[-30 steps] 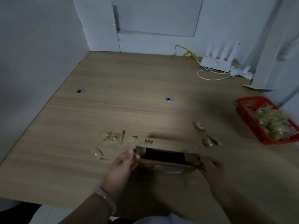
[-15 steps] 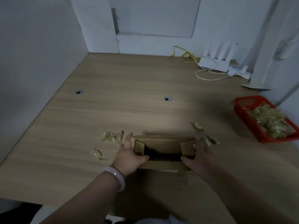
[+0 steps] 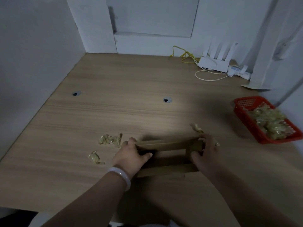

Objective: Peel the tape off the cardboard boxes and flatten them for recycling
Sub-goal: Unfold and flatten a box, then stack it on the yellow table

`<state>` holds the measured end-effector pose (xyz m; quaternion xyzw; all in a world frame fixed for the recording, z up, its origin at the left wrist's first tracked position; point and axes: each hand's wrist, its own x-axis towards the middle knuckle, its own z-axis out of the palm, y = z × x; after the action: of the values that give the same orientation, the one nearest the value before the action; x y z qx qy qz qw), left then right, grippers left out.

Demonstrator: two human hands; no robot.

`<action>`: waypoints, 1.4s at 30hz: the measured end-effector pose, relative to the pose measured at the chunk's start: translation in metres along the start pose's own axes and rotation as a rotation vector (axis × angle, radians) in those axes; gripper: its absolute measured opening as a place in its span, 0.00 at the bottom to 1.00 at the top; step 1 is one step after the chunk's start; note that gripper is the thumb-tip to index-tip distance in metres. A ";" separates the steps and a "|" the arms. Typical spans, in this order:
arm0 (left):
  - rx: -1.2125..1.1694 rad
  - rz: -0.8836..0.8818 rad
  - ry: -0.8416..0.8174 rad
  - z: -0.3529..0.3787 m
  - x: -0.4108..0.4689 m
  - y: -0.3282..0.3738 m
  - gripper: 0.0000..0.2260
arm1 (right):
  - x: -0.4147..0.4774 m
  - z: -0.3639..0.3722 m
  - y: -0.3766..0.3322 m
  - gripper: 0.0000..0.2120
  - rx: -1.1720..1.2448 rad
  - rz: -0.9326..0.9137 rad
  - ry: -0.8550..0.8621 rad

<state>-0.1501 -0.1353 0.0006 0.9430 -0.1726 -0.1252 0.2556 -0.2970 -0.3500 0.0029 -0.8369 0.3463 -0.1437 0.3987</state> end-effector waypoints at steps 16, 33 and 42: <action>-0.201 -0.079 0.169 0.000 0.015 -0.001 0.11 | -0.020 -0.012 -0.006 0.26 -0.017 -0.368 0.133; -0.401 -0.038 0.198 -0.005 0.014 -0.008 0.06 | -0.027 -0.012 -0.003 0.23 0.063 -0.526 0.131; -0.501 -0.023 0.138 -0.010 0.017 -0.006 0.07 | -0.029 -0.012 -0.003 0.26 0.021 -0.481 0.137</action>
<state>-0.1298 -0.1324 0.0032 0.8585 -0.1076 -0.1026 0.4908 -0.3227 -0.3354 0.0145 -0.8795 0.1616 -0.2943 0.3373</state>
